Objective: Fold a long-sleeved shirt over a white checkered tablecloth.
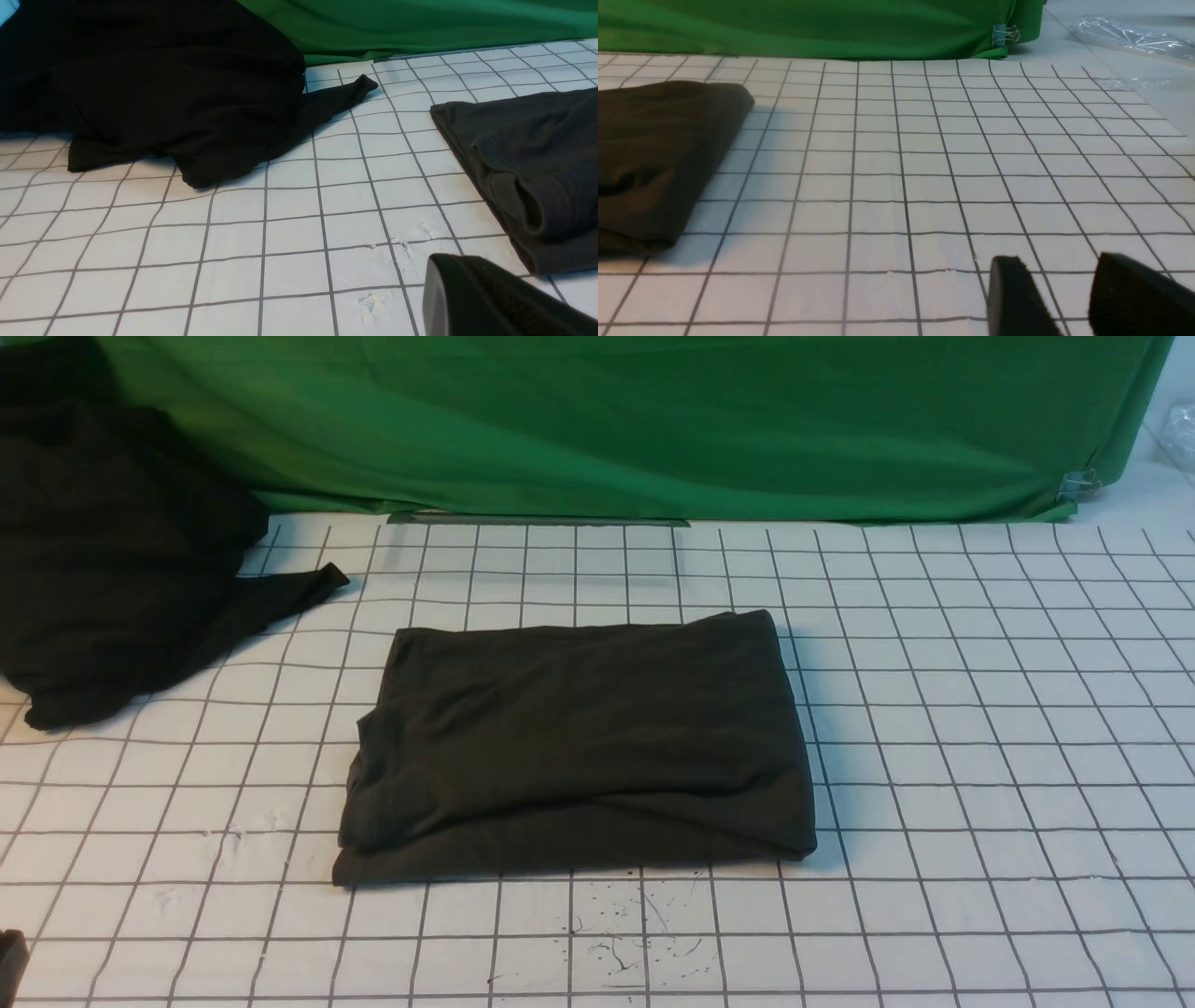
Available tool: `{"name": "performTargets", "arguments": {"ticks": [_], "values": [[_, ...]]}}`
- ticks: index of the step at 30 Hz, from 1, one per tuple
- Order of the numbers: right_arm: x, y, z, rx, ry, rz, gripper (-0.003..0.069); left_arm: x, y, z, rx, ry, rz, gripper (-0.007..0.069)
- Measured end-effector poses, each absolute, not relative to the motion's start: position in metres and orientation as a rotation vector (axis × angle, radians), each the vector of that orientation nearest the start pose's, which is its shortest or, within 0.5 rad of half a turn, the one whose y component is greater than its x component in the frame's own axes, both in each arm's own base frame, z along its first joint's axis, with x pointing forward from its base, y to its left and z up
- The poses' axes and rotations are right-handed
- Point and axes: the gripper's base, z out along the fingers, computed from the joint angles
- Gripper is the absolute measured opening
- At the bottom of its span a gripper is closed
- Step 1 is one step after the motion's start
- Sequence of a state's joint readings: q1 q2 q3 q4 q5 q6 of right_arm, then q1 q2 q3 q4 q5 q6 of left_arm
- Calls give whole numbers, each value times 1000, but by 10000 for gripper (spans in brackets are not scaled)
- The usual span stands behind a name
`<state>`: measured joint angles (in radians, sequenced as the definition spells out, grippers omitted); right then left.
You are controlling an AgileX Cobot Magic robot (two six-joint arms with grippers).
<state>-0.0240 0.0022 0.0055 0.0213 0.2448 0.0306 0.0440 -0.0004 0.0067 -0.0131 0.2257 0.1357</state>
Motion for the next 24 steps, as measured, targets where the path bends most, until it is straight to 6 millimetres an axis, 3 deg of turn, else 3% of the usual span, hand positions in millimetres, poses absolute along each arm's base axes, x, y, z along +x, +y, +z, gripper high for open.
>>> {"name": "performTargets", "arguments": {"ticks": [24], "values": [[56,-1,189,50,1735,15,242,56,2,190,71,1716,123,11]]}}
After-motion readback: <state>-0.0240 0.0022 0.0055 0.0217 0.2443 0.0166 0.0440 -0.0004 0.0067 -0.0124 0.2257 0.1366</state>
